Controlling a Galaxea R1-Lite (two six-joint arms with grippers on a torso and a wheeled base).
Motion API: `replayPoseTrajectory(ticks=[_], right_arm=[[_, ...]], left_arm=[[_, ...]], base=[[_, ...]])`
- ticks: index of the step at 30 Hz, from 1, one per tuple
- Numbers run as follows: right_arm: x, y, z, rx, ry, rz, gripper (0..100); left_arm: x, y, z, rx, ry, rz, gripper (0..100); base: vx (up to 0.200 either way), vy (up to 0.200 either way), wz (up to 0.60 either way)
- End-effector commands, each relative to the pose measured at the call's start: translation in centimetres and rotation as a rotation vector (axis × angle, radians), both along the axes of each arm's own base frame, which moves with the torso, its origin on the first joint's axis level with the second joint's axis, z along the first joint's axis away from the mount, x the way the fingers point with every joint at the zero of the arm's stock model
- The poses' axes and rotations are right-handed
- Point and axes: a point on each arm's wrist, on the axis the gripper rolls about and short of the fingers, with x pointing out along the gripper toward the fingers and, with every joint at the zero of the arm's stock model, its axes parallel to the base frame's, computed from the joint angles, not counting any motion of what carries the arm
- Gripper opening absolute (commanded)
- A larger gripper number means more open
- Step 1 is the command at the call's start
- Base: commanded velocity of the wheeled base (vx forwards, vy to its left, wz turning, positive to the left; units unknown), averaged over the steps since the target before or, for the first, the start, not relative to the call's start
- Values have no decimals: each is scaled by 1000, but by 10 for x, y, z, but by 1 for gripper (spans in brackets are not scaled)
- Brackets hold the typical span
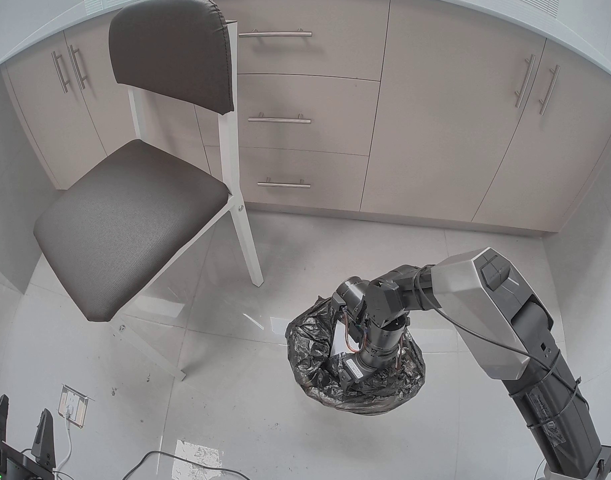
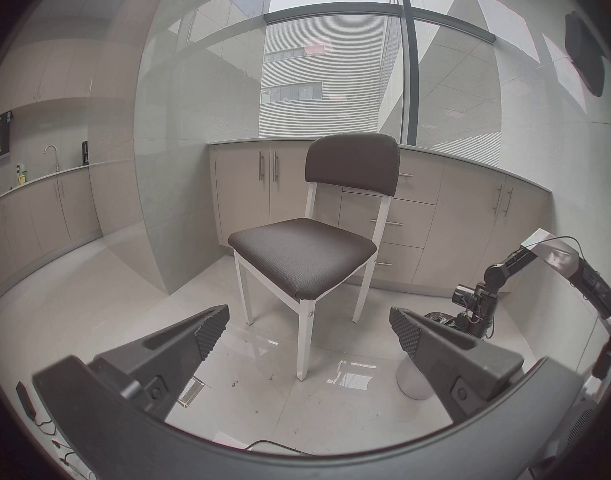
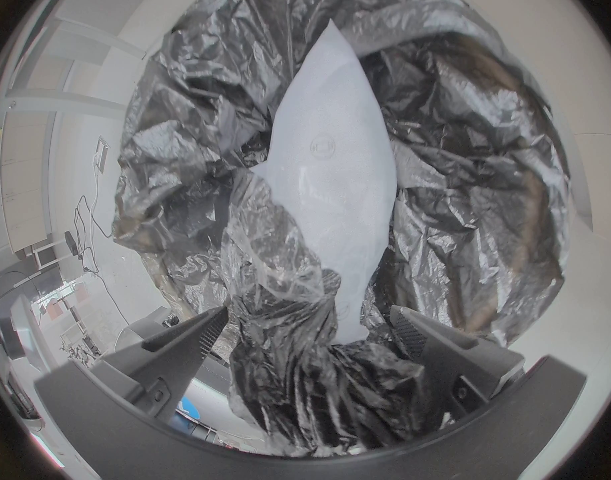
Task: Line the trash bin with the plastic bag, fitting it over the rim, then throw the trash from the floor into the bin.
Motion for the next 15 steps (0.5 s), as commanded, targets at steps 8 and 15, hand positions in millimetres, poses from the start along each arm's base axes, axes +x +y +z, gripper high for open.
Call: replayPoseTrajectory(ticks=[8, 15], right_arm=[[4, 2, 52, 75, -121, 1, 100], [5, 0, 64, 83, -147, -4, 100]], left_arm=[[-1, 0, 0, 0, -16, 1, 100], [-1, 0, 0, 0, -16, 1, 100]], base=[[0, 0, 0], [0, 0, 0]])
